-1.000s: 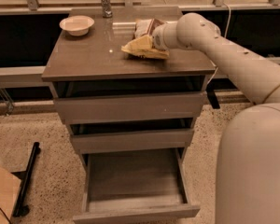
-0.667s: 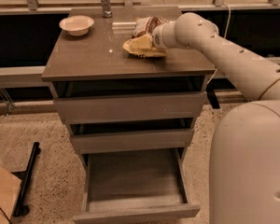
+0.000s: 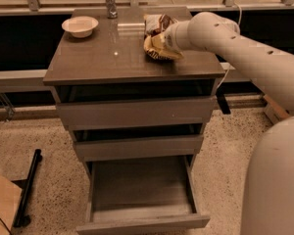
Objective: Place brown chip bag into bottom drawer
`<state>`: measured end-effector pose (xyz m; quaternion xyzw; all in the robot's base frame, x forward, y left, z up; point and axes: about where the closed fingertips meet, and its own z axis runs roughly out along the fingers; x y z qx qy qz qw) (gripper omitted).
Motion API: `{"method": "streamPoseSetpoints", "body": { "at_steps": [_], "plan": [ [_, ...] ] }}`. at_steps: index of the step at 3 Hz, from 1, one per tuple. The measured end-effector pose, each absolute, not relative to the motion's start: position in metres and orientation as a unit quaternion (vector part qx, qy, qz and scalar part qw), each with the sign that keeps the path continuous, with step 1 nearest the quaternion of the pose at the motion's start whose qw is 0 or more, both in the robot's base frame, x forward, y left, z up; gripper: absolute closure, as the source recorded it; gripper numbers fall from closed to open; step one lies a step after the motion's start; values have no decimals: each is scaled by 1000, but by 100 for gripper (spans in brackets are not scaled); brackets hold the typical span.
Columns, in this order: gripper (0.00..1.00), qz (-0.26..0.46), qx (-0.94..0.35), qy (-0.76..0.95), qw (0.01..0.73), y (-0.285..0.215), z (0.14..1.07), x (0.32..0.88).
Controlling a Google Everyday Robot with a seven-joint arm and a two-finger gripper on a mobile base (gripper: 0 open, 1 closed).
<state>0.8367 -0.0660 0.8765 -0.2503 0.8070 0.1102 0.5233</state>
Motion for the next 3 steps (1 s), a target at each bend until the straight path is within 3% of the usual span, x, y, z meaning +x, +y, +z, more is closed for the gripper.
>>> {"method": "streamPoseSetpoints", "body": {
  "at_steps": [1, 2, 3],
  "plan": [
    [100, 107, -266, 786, 548, -76, 906, 782],
    [100, 138, -288, 781, 537, -82, 897, 722],
    [100, 227, -317, 783, 485, -67, 857, 654]
  ]
}}
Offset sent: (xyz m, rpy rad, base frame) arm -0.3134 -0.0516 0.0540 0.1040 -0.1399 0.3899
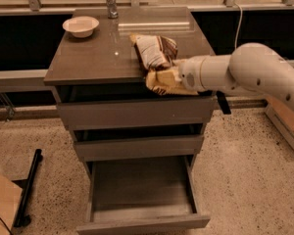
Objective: Place brown chip bag into bottom drawer
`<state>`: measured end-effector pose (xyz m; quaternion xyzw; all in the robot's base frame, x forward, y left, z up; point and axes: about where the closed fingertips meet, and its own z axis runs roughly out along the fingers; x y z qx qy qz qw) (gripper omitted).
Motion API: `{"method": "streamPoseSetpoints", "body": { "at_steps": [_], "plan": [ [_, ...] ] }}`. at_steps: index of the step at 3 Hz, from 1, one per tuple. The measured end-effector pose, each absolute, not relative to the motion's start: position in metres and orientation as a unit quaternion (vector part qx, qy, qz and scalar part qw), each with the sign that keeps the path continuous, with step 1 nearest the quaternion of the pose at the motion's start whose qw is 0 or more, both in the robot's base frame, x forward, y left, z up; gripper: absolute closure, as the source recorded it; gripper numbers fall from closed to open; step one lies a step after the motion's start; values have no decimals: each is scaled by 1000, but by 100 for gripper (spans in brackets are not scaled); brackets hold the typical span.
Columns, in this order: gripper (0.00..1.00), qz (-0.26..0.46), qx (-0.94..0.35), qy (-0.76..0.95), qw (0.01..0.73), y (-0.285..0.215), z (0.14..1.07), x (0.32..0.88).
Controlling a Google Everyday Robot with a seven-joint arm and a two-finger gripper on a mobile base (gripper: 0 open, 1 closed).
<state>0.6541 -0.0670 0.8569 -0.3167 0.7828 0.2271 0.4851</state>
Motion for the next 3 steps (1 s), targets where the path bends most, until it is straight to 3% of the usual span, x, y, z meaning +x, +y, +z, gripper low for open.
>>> {"method": "streamPoseSetpoints", "body": {
  "at_steps": [2, 3],
  "plan": [
    [100, 471, -370, 676, 429, -29, 825, 493],
    [100, 500, -433, 614, 431, -41, 834, 421]
  ]
}}
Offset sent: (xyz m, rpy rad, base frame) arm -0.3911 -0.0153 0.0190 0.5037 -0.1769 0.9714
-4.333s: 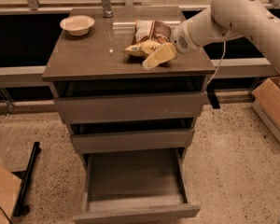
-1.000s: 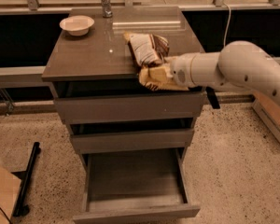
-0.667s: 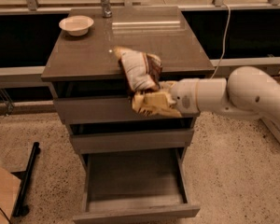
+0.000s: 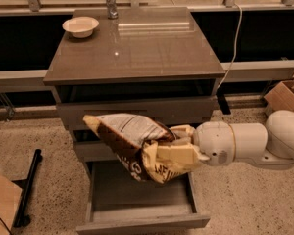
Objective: Place brown chip bag into bottom drawer
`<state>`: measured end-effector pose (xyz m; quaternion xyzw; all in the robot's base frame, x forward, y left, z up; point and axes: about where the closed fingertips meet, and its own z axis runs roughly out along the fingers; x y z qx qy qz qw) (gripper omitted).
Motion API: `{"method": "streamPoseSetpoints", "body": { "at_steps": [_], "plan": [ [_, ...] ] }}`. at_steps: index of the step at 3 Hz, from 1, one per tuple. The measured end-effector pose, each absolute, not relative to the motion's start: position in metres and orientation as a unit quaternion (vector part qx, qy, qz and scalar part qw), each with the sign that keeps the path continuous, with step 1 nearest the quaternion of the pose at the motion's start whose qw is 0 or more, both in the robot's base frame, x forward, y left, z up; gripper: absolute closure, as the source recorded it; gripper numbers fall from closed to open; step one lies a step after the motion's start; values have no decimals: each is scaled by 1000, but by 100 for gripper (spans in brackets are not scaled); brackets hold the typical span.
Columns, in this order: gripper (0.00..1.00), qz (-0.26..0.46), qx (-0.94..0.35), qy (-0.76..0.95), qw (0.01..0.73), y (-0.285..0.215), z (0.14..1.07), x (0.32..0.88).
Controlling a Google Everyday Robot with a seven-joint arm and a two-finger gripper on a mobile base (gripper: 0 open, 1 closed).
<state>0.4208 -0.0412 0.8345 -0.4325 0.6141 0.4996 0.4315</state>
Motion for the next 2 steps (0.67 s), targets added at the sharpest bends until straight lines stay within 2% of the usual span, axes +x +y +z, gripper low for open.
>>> {"method": "streamPoseSetpoints", "body": {
  "at_steps": [1, 2],
  "plan": [
    [100, 516, -454, 596, 416, -45, 837, 398],
    [100, 502, -448, 614, 414, -33, 816, 438]
  ]
}}
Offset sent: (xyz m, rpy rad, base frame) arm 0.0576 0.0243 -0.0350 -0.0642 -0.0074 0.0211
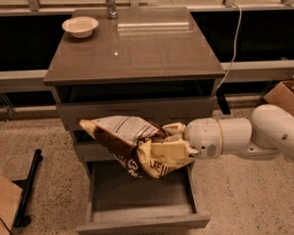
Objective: Place brown chip bag into bottom drawer
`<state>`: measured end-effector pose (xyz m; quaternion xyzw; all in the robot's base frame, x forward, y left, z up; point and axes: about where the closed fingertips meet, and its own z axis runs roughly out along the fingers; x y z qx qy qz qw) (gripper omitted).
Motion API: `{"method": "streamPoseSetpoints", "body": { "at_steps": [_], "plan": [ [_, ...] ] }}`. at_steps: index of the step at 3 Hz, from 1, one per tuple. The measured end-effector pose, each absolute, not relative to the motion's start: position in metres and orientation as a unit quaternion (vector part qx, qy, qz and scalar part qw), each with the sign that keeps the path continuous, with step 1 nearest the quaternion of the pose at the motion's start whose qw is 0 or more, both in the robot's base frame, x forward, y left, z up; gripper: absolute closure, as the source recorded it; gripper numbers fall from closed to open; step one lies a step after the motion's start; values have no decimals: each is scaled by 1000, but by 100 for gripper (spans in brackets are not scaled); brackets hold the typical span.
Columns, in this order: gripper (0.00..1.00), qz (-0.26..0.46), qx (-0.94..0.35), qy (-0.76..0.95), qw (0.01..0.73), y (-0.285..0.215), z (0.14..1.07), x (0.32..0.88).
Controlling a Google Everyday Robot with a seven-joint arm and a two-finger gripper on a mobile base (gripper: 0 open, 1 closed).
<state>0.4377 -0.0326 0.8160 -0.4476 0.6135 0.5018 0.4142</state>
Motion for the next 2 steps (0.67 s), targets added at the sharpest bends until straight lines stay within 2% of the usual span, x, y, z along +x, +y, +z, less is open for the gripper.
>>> {"method": "streamPoseSetpoints", "body": {
  "at_steps": [2],
  "plan": [
    [100, 507, -406, 665, 370, -25, 732, 494]
  ]
}}
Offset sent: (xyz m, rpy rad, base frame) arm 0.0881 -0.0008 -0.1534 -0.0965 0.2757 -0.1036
